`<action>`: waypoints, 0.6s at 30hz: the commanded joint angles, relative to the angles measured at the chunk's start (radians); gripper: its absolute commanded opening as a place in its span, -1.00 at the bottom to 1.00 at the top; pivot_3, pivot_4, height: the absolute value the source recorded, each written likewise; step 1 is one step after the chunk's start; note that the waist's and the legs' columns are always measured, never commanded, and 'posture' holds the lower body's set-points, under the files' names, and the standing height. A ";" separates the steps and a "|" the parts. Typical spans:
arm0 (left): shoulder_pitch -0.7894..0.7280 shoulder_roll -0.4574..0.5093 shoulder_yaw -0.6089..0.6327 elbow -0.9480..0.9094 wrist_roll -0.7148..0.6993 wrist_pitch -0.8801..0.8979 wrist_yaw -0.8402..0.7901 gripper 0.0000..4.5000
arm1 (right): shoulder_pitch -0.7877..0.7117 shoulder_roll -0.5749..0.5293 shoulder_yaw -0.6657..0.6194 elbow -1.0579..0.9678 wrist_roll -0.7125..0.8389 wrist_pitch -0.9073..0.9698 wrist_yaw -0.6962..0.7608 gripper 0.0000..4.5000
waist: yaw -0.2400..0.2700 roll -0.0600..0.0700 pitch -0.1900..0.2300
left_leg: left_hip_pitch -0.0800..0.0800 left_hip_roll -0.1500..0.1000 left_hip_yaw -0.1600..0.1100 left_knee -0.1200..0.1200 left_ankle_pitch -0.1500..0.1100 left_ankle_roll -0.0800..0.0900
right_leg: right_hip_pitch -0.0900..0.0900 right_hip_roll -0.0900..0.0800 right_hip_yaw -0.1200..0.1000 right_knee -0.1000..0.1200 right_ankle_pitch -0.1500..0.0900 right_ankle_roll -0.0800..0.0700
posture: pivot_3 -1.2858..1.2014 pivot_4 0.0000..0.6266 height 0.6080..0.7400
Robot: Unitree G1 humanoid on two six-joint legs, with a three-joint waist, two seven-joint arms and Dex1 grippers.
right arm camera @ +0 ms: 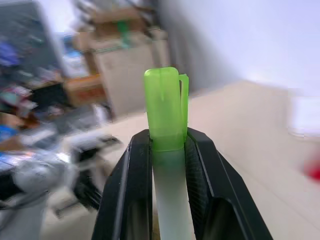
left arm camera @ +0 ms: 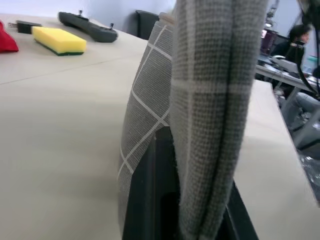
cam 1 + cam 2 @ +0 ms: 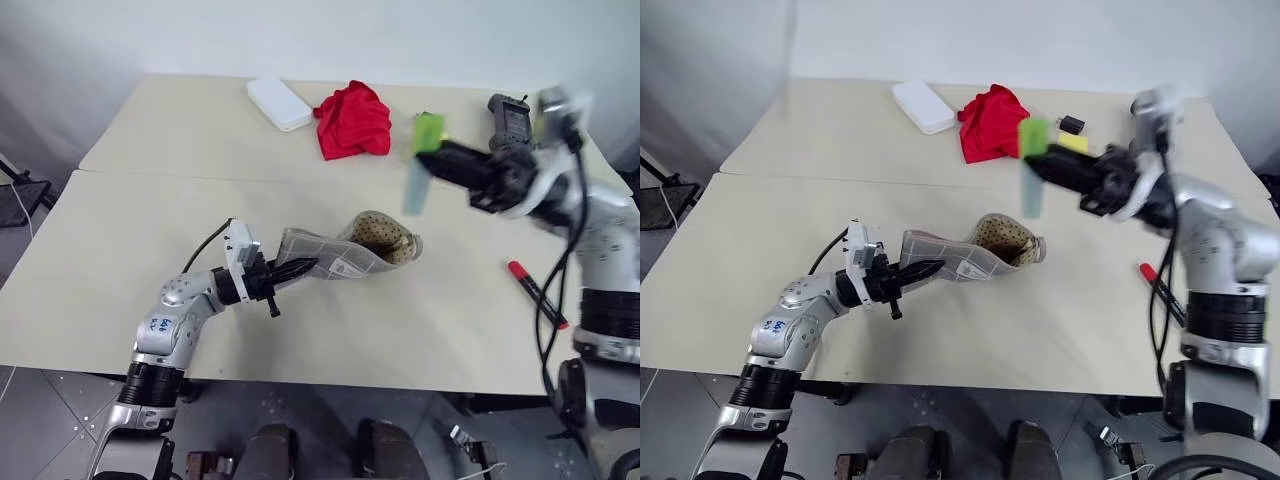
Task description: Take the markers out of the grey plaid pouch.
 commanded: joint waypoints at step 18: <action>-0.012 0.115 0.199 0.052 -0.148 0.152 -0.039 -1.00 | 0.212 -0.190 0.143 0.485 -0.490 -0.106 -0.128 -0.44 | -0.006 0.003 0.001 | 0.001 0.002 0.013 0.000 -0.001 0.001 | 0.000 0.002 0.002 -0.002 0.001 0.001 | 0.03 -0.52 1.00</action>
